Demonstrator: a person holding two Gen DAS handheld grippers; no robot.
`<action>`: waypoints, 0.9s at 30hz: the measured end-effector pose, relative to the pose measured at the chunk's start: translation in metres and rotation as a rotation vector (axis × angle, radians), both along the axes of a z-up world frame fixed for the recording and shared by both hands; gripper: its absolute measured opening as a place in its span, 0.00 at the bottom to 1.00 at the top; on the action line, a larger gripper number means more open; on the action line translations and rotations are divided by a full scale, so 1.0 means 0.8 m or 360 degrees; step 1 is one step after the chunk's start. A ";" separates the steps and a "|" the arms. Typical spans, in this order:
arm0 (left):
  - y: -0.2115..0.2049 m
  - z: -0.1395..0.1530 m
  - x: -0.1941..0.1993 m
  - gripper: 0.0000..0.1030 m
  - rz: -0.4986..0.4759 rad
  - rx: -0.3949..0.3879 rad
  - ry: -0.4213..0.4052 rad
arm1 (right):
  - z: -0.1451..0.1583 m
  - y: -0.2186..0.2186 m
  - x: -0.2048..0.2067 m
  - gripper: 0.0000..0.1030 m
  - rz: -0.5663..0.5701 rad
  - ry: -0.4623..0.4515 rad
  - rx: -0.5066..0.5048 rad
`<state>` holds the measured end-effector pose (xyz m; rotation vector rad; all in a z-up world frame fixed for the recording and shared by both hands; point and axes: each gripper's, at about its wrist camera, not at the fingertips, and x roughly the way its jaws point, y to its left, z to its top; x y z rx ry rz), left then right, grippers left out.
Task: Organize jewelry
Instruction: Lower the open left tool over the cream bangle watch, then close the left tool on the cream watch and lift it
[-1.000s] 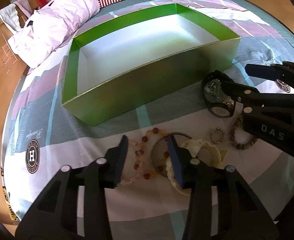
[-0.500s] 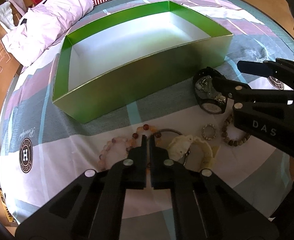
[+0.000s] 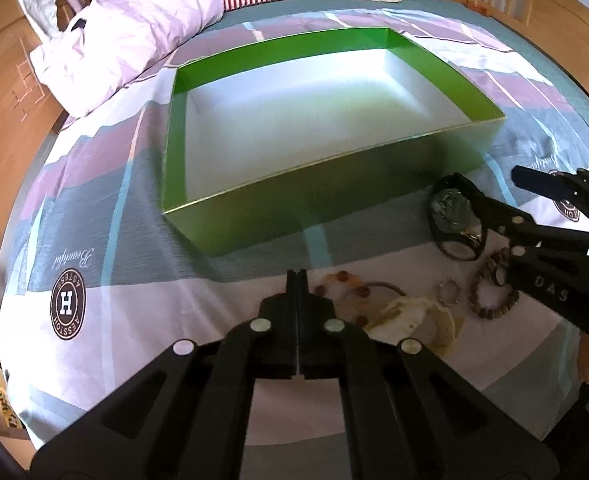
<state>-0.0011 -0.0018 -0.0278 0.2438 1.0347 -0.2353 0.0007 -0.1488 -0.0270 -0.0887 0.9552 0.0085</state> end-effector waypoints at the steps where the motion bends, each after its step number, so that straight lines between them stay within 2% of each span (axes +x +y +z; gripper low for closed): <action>1: -0.001 -0.001 0.000 0.00 -0.0006 -0.0002 0.0007 | 0.001 -0.004 0.002 0.55 -0.0025 -0.0004 -0.0009; 3: -0.005 -0.001 -0.003 0.01 -0.0034 0.0013 0.0004 | 0.001 -0.015 0.004 0.56 -0.0078 0.0007 0.0004; 7: -0.022 -0.005 -0.014 0.24 -0.0141 0.0024 0.0010 | 0.000 -0.033 0.008 0.56 -0.0149 0.0038 0.0068; 8: -0.026 -0.005 -0.016 0.27 -0.0169 0.0024 0.0011 | 0.001 -0.035 0.009 0.56 -0.0151 0.0041 0.0088; 10: -0.033 -0.007 -0.021 0.27 -0.0227 0.0004 0.0032 | 0.003 -0.034 0.008 0.56 -0.0142 0.0039 0.0106; 15: -0.038 -0.013 -0.023 0.27 -0.0238 0.0032 0.0019 | 0.003 -0.022 0.004 0.56 -0.0060 0.0041 0.0117; 18: -0.031 -0.012 -0.018 0.29 -0.0214 -0.0019 0.0064 | 0.002 -0.013 0.002 0.60 -0.0014 0.0042 0.0103; 23: -0.025 -0.002 -0.019 0.36 -0.0214 -0.0126 0.0078 | -0.004 -0.005 0.003 0.61 0.0024 0.0073 0.0080; 27: -0.034 0.002 -0.030 0.36 -0.0251 -0.0101 0.0039 | -0.009 -0.004 0.004 0.61 0.0028 0.0081 0.0052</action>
